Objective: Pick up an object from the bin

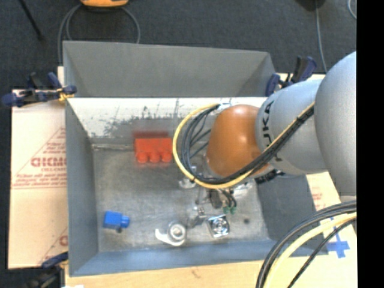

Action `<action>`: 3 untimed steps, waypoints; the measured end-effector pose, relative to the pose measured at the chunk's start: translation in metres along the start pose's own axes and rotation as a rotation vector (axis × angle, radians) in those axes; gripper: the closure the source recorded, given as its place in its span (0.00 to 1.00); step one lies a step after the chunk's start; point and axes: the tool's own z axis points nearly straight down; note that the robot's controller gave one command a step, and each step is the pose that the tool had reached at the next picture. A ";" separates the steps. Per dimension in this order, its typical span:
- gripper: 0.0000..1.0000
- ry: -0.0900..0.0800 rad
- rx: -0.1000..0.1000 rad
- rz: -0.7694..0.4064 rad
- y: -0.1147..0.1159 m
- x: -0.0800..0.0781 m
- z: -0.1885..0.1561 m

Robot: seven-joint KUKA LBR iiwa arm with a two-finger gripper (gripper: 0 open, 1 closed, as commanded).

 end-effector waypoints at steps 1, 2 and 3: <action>0.00 -0.013 0.003 0.123 -0.036 -0.073 -0.048; 0.00 -0.011 0.004 0.143 -0.095 -0.125 -0.037; 0.00 -0.010 0.000 0.026 -0.105 -0.120 -0.025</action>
Offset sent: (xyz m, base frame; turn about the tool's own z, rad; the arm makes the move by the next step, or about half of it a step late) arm 0.0716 -0.0278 0.0445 0.1230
